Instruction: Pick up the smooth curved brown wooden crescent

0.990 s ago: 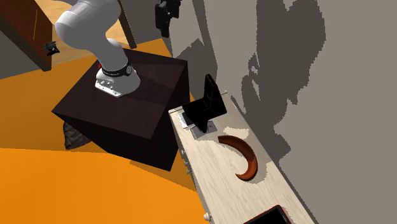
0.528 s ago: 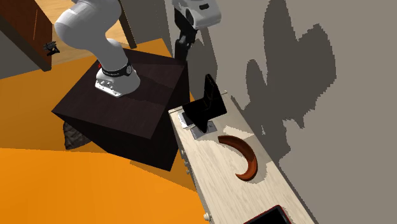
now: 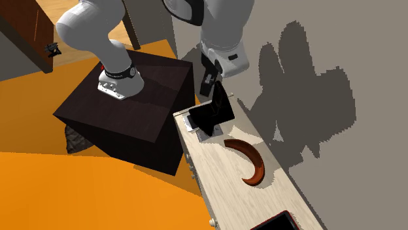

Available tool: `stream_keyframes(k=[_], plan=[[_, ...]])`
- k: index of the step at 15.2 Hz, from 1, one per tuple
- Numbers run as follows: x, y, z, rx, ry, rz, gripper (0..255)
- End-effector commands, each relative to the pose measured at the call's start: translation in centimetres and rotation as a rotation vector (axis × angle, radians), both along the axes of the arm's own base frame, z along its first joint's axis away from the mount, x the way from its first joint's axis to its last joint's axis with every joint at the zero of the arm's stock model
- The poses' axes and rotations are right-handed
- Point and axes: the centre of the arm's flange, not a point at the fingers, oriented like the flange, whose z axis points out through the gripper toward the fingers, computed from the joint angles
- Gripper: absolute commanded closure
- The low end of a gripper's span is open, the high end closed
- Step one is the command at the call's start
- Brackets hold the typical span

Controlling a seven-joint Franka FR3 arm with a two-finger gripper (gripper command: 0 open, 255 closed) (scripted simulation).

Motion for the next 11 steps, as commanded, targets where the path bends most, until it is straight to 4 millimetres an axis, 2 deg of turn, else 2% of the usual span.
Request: stream_keyframes(k=[1, 11], plan=[[1.7, -1.5, -1.6, 0.009, -0.004, -0.009, 0], [10.2, -7.9, -9.9, 0.060, -0.016, -0.052, 0]])
